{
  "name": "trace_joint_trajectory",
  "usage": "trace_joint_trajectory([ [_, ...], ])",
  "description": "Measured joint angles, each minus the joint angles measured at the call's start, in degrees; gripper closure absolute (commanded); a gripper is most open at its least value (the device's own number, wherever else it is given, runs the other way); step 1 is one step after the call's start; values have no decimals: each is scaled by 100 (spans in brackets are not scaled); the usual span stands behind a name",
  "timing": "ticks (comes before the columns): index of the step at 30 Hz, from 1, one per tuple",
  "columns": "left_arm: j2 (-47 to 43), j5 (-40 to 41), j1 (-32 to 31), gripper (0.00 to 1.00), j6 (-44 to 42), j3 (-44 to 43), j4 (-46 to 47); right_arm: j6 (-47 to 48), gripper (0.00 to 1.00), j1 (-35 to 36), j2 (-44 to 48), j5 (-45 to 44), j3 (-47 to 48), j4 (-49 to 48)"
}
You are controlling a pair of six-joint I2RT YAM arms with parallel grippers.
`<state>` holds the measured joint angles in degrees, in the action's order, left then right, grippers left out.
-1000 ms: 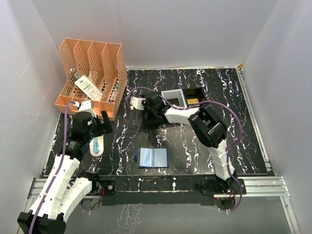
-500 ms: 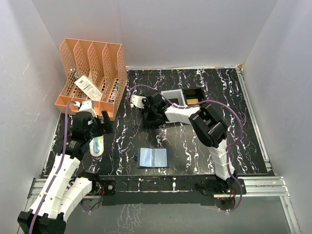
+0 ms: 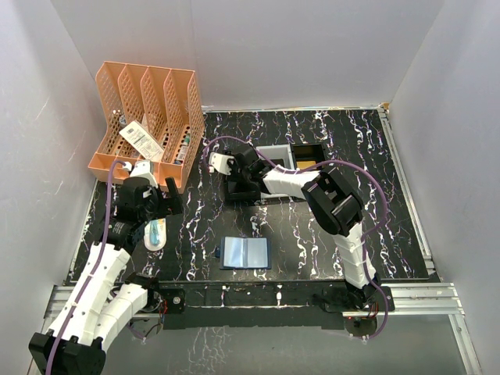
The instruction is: Take the credit cards out of the card holder
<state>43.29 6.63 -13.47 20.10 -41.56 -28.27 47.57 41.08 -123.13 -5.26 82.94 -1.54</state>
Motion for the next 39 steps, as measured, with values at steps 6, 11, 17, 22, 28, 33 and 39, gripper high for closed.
trace_joint_trajectory([
  [6,61,-70,0,1,-11,0,0,-168,53,-31,-2,155,57,96],
  [11,120,-245,0,1,-28,4,46,-400,50,-59,-2,365,70,155],
  [17,232,-595,0,1,-87,13,146,-1075,48,-94,118,546,70,155],
  [22,254,-1469,0,3,-142,98,332,-2479,36,-107,1095,686,-544,17],
  [28,308,-3106,0,8,385,286,603,-5178,34,-236,2846,955,-1727,85],
  [33,-9,-3952,-94,13,1187,702,876,-7001,39,-562,3530,1685,-2798,227],
  [39,-221,-4070,-463,16,1775,903,1167,-8277,43,-695,3884,2404,-4094,396],
])
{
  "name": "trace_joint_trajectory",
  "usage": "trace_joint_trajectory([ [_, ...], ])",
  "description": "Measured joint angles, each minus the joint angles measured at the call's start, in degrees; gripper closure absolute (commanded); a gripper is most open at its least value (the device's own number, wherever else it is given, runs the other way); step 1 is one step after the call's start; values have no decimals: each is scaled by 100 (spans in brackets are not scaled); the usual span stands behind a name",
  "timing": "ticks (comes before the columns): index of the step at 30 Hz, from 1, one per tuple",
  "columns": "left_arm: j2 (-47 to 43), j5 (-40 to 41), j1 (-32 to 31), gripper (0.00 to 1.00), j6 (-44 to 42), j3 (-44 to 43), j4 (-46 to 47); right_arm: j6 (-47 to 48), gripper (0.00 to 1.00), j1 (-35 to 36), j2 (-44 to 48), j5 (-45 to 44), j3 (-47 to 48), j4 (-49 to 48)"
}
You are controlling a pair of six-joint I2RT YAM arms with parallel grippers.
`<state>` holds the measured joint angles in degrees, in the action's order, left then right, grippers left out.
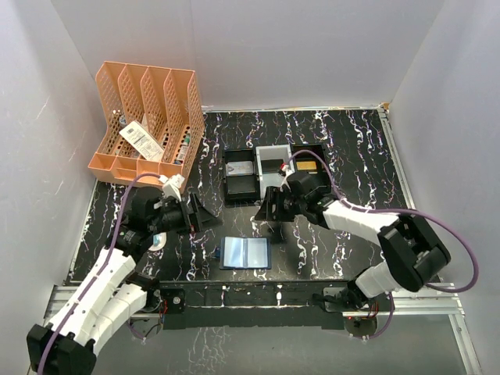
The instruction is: Take the credit cards out of the card holder
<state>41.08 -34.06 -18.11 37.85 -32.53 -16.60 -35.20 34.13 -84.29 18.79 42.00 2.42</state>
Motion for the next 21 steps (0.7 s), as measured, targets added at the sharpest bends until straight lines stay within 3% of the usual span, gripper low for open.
trace_joint_trajectory([
  [8,651,1001,-1631,24,459,44,103,-579,43,37,1401,-157,-431,144],
  [13,1237,1718,-2391,33,719,44,153,-730,55,37,1832,-131,-728,162],
  [21,2063,2721,-2887,58,1021,33,74,-1025,71,192,1823,229,-1375,192],
])
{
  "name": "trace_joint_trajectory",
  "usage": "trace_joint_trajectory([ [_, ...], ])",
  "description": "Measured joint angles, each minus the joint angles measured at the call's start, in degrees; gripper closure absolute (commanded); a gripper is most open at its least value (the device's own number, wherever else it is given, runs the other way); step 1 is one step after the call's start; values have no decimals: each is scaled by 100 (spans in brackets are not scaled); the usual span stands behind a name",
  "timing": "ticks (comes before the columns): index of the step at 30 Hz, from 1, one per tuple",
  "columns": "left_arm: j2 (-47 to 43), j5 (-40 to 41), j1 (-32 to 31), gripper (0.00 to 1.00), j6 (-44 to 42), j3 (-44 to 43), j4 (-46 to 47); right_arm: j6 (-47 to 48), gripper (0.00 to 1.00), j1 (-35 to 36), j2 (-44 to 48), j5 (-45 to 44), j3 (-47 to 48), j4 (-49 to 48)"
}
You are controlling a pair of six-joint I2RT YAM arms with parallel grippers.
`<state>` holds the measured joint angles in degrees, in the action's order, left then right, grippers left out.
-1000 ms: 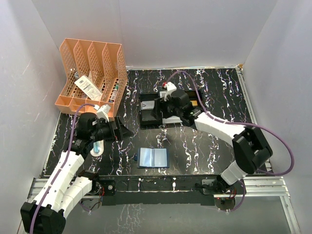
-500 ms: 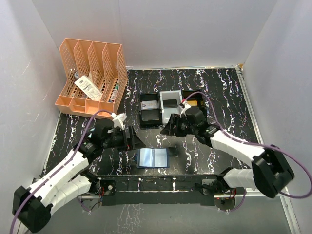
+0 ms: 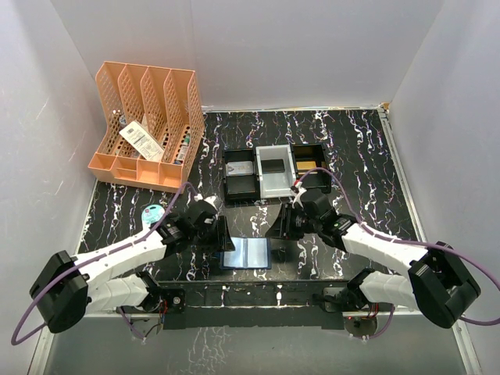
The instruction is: Take the credit cards out of the card holder
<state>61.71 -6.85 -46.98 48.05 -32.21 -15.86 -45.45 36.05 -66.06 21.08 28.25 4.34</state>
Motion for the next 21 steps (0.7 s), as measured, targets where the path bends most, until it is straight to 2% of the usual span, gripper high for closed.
trace_joint_trajectory([
  [4,243,284,-201,65,76,-4,-83,-103,72,144,-81,133,-37,-83],
  [9,400,442,-319,67,118,-4,-85,-184,72,352,-238,133,-39,-181],
  [13,540,540,-374,73,146,-4,-94,-249,73,529,-503,125,-39,-245],
  [21,573,603,-415,83,146,11,-63,-275,72,918,-1043,-262,26,-111],
])
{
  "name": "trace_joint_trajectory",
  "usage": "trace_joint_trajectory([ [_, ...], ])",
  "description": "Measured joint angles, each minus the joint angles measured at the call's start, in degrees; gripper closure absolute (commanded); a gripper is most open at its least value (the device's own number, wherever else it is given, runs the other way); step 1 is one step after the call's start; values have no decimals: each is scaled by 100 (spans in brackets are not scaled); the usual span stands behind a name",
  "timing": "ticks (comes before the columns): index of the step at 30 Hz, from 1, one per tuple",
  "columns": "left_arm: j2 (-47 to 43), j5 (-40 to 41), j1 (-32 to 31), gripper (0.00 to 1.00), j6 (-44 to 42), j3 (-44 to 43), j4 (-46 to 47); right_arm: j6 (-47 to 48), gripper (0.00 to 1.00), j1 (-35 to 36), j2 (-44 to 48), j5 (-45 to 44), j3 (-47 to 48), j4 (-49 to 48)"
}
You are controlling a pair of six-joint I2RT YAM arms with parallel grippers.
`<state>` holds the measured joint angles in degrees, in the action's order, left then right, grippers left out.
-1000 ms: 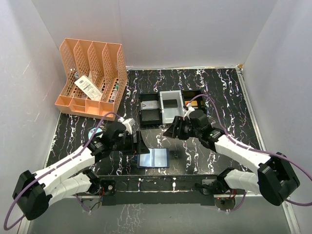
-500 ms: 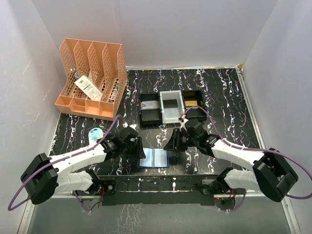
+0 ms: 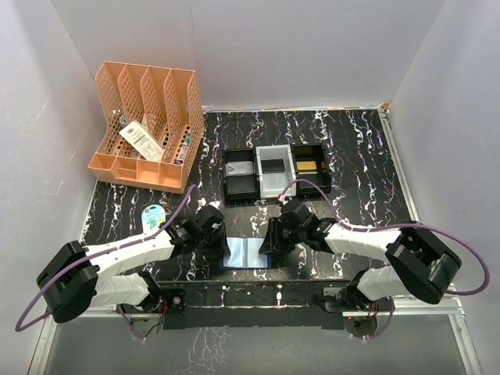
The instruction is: Take the credit cards out of the card holder
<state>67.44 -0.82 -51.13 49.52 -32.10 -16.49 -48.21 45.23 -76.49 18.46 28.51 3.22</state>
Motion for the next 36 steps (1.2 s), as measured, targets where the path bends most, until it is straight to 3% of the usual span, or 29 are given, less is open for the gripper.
trace_joint_trajectory([
  [7,162,-28,-9,89,-22,48,127,-114,72,116,-42,-273,55,28],
  [22,389,-157,-81,95,-37,184,439,-522,82,116,-356,94,59,-590],
  [29,404,-157,-92,95,-37,184,470,-573,76,118,-367,273,94,-706],
  [36,398,-153,-92,94,-24,184,461,-367,67,127,-192,-238,365,-31],
])
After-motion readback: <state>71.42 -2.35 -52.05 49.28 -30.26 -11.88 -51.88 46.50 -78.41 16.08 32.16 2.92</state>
